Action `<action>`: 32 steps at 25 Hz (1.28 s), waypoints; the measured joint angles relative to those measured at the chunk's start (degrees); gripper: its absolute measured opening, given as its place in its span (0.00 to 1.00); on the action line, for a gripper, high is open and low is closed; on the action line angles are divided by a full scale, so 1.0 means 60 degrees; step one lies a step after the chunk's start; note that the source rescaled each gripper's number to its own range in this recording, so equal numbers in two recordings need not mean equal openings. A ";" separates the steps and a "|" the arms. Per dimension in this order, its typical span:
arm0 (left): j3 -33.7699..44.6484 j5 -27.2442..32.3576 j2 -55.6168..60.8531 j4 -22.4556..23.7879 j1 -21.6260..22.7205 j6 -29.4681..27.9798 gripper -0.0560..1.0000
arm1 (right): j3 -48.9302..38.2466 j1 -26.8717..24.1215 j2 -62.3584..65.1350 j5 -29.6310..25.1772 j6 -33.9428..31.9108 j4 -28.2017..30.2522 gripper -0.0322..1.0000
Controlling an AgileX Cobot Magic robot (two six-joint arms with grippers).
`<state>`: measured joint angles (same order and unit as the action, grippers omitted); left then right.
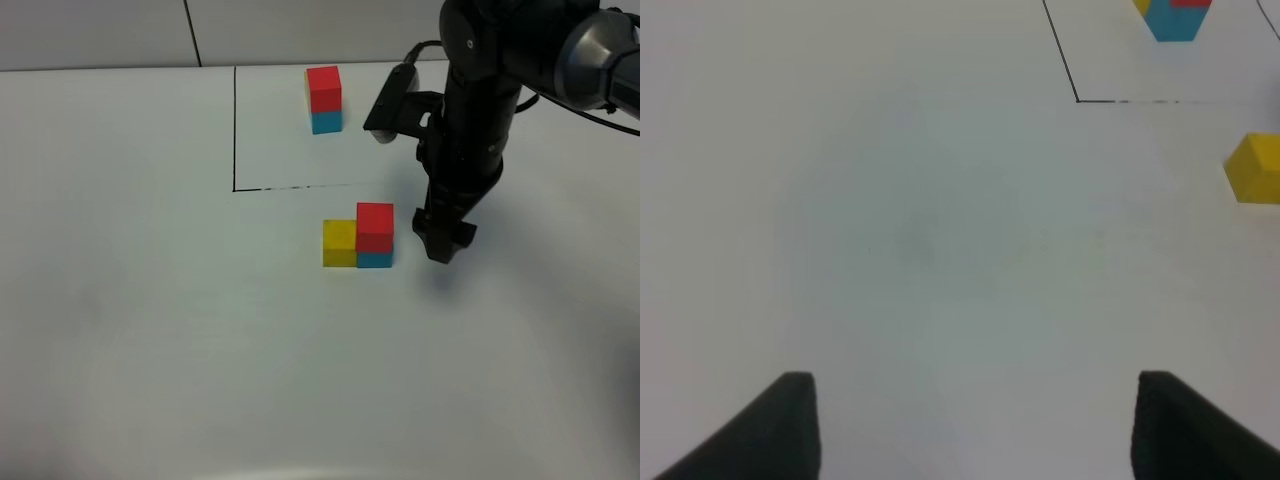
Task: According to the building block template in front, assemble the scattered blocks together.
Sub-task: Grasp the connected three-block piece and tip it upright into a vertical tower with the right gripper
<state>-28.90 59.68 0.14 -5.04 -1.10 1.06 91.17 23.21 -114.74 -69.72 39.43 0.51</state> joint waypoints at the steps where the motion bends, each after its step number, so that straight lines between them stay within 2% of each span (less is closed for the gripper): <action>1: 0.0000 0.0000 0.0000 0.0000 0.0000 0.0000 0.44 | -0.0252 0.0000 0.0160 0.0076 -0.0038 0.0000 0.83; 6: 0.0000 0.0000 0.0000 0.0000 0.0000 0.0009 0.44 | -0.0754 0.0000 0.0561 0.0725 -0.0083 0.0050 0.83; 15: 0.0000 0.0000 0.0000 0.0000 0.0000 0.0009 0.44 | -0.0743 0.0381 0.0493 0.2062 0.1227 -0.0084 0.83; 21: 0.0000 0.0000 0.0000 0.0000 0.0000 0.0009 0.44 | 0.0189 0.0416 -0.0557 0.1693 0.1683 -0.0722 0.83; 32: 0.0000 0.0000 0.0000 0.0000 0.0000 0.0009 0.44 | 0.1124 0.0760 -0.1642 0.1639 0.1890 -0.0729 0.83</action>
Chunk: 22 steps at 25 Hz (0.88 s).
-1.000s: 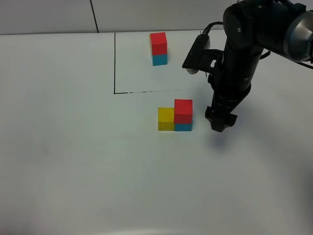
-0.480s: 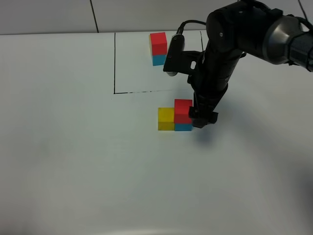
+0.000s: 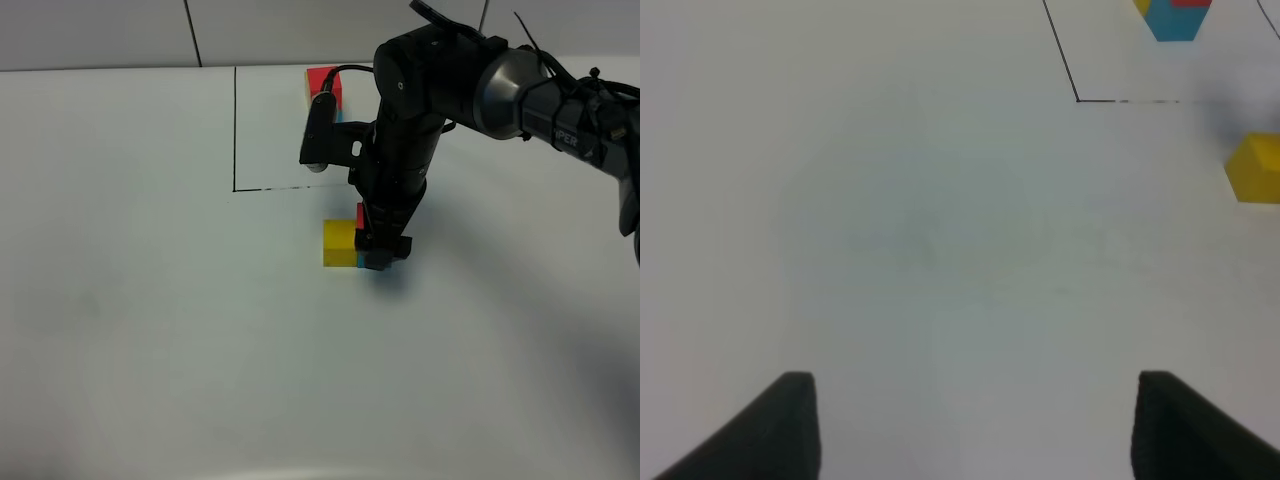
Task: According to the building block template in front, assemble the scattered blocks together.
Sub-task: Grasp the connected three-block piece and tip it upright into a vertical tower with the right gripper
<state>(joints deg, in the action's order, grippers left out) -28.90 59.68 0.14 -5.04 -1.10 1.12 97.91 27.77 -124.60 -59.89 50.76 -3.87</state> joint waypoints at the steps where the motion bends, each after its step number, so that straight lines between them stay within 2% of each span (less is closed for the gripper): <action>1: 0.0000 0.0000 0.0000 0.0000 0.0000 0.0000 0.44 | 0.0004 0.0000 -0.0077 0.0025 0.0000 -0.0010 0.83; 11: 0.0000 0.0000 0.0000 0.0000 0.0000 0.0000 0.44 | 0.0022 0.0000 -0.0683 0.0421 0.0062 -0.0039 0.83; 14: 0.0000 0.0000 0.0000 0.0000 0.0000 0.0000 0.44 | 0.0022 0.0000 -0.0782 0.0482 0.0062 -0.0016 0.80; 17: 0.0000 0.0000 0.0000 0.0000 0.0000 0.0000 0.44 | 0.0022 0.0000 -0.0792 0.0562 0.0062 0.0033 0.70; 22: 0.0000 0.0000 0.0000 0.0000 0.0000 -0.0009 0.44 | 0.0022 0.0000 -0.0792 0.0592 0.0062 0.0061 0.44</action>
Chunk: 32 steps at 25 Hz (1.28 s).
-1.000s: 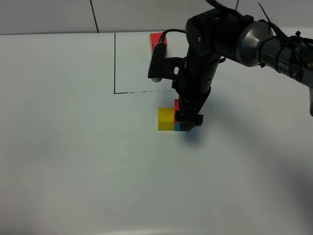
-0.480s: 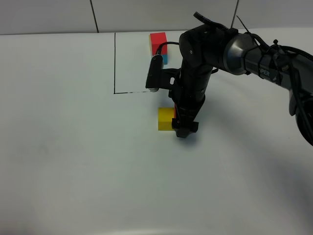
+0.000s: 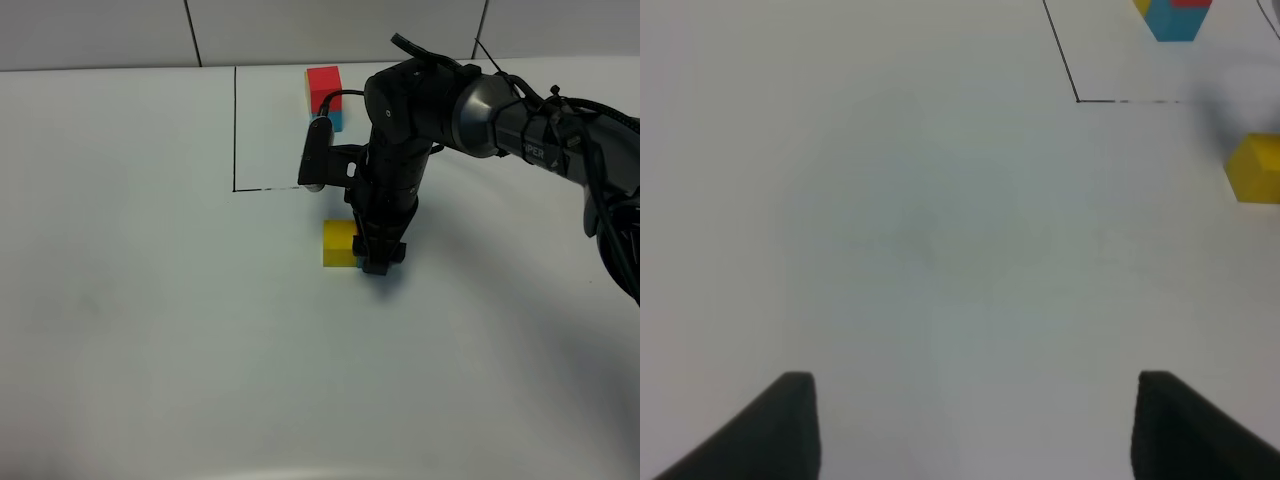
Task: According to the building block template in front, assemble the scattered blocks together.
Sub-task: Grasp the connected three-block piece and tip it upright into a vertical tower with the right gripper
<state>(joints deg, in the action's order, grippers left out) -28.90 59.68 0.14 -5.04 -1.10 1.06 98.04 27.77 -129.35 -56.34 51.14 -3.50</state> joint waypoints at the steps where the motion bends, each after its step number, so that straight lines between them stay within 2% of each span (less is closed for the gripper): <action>1: 0.0000 0.0000 0.0000 0.0000 0.0000 -0.0010 0.44 | 0.0000 0.0000 0.0000 0.0000 0.0000 0.0000 0.39; 6: 0.0000 0.0000 0.0000 0.0000 0.0000 -0.0003 0.44 | 0.0000 0.0000 0.0000 -0.0054 0.0000 0.0000 0.06; 7: 0.0000 0.0000 0.0000 0.0000 0.0000 -0.0003 0.44 | 0.0000 0.0000 0.0000 -0.0062 0.0000 0.0000 0.04; 15: 0.0000 0.0000 0.0000 0.0000 0.0000 -0.0003 0.44 | 0.0000 0.0000 0.0000 -0.0098 -0.0512 0.0000 0.04; 19: 0.0000 0.0000 0.0000 0.0000 0.0000 -0.0003 0.44 | 0.0000 0.0024 0.0028 -0.0272 -0.1389 0.0000 0.04; 23: 0.0000 0.0000 0.0000 0.0000 0.0000 -0.0003 0.44 | 0.0000 0.0295 0.0250 -0.0601 -0.3544 0.0370 0.04; 28: 0.0000 0.0000 0.0000 0.0000 0.0000 0.0000 0.44 | 0.0000 0.0732 0.0802 -0.1303 -0.8112 0.1421 0.04; 32: 0.0000 0.0000 0.0000 0.0000 0.0000 0.0000 0.44 | 0.0000 0.0963 0.0875 -0.1774 -1.0971 0.1737 0.04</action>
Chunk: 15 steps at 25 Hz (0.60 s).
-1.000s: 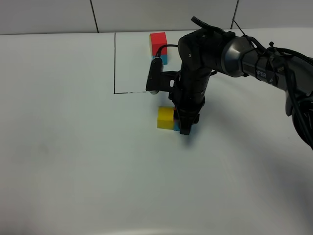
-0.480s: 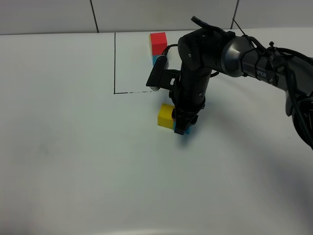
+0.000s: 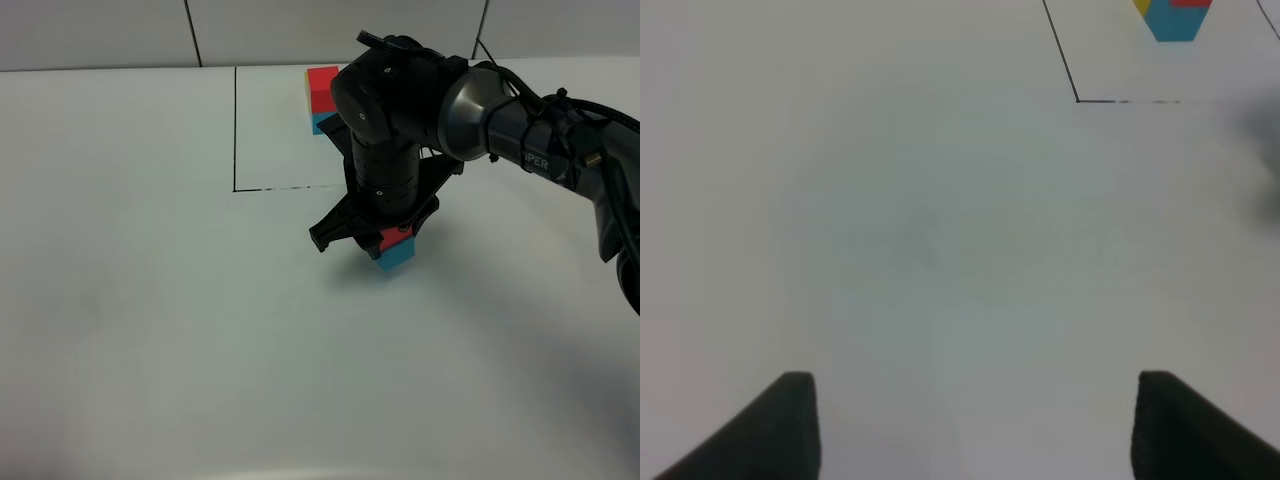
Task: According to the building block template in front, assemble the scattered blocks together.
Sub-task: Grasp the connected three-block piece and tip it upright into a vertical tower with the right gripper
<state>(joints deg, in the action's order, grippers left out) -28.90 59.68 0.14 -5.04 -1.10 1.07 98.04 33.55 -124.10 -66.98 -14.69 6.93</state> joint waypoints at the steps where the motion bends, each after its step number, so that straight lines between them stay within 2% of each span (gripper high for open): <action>1: 0.0000 0.0000 0.0000 0.0000 0.0000 0.0000 0.44 | 0.0000 0.0035 0.0000 -0.0051 -0.0435 -0.0063 0.04; 3: 0.0000 0.0000 0.0000 0.0000 0.0000 0.0000 0.44 | 0.0000 0.0064 0.0000 -0.0139 -0.1132 -0.0197 0.04; 7: 0.0000 0.0000 0.0000 0.0000 0.0000 0.0008 0.44 | 0.0000 0.0085 0.0000 -0.0072 -0.1579 -0.0617 0.04; 15: 0.0000 0.0000 0.0000 0.0000 0.0000 0.0008 0.44 | 0.0000 0.0085 -0.0028 0.1149 -0.1828 -0.1010 0.04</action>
<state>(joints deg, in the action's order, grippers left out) -28.90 59.68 0.14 -5.04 -1.10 1.11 98.04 34.06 -124.26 -60.09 -25.66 0.86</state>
